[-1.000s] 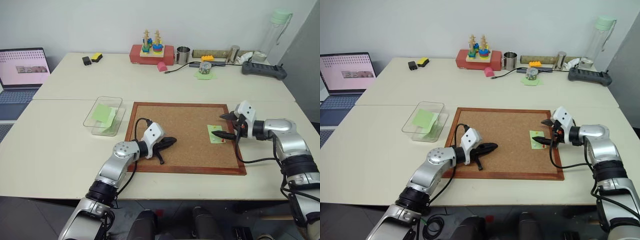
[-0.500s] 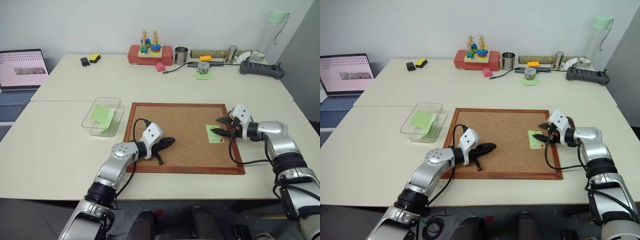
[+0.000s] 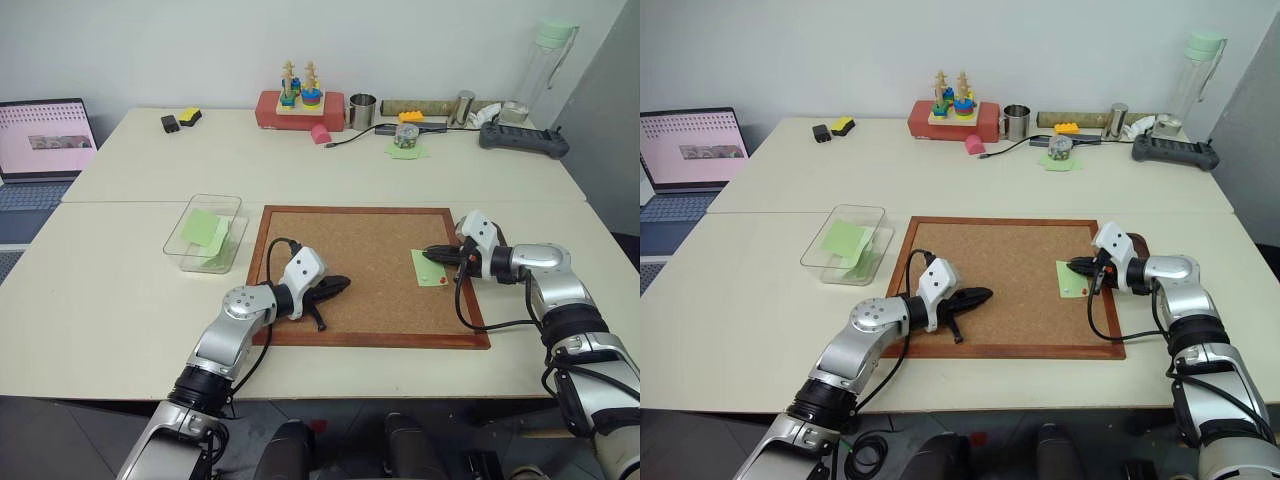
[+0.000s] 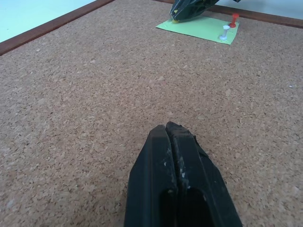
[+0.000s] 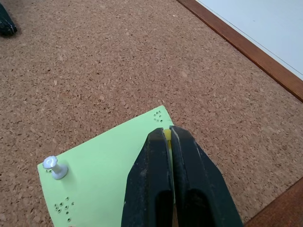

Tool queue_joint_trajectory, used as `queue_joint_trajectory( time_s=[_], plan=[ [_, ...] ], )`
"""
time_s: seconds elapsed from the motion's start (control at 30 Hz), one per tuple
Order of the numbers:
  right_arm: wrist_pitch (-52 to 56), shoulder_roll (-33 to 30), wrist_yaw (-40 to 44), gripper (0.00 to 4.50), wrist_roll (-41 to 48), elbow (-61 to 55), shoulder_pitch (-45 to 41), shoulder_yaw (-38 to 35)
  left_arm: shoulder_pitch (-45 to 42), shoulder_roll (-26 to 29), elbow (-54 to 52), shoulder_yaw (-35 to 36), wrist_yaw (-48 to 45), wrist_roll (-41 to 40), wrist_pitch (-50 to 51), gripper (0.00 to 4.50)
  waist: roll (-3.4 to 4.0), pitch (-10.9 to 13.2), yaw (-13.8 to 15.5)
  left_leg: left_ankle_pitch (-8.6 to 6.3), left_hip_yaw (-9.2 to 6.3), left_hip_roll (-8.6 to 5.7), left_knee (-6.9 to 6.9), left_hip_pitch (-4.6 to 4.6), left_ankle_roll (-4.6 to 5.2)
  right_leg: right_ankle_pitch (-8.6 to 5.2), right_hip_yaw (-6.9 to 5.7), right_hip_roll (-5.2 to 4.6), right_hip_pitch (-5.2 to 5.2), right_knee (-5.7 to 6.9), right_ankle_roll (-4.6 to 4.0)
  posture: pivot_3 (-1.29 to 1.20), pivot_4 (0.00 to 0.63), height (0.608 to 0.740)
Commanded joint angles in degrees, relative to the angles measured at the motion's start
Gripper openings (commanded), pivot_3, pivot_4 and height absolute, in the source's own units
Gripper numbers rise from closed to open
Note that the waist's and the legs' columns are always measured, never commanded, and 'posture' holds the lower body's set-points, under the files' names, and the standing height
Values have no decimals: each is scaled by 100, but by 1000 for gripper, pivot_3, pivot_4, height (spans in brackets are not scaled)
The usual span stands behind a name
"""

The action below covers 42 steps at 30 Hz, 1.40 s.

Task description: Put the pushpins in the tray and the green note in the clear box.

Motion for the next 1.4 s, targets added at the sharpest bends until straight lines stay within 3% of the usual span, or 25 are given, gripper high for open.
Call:
queue_joint_trajectory(
  time_s=[0.03,0.67,0.97,1.2,1.27,1.4],
  plan=[
    [133,-42,118,69,178,-351,-162,-184,187,62,56,-157,-93,112,178,0,0,0,-2,0,0,0,0,0,0,0,0,0,0,0,0,0,150,740],
    [1684,-393,46,69,893,-959,-248,-981,259,16,105,-305,-117,182,230,0,8,-9,-3,0,0,0,-2,1,0,0,1,0,0,2,0,0,150,740],
    [1254,-727,-1190,69,55,12,-427,-844,277,-6,87,-348,-117,204,216,0,16,-16,5,0,2,-2,-3,0,0,0,1,-2,0,0,0,0,150,740],
    [1167,-776,-1416,69,-245,530,-516,-725,238,-24,113,-349,-123,242,199,0,21,-20,3,0,5,-3,-2,1,1,0,4,-1,1,0,0,0,150,740],
    [1144,-780,-1437,262,-259,595,-535,-735,241,-20,116,-347,-124,242,195,0,21,-20,3,0,5,-3,-2,0,1,0,5,-2,1,0,0,0,150,740],
    [1125,-798,-1389,1079,-223,638,-558,-771,251,-10,121,-343,-125,245,185,0,21,-20,3,0,5,-3,-2,1,1,0,5,-1,1,0,0,0,150,740]
  ],
)
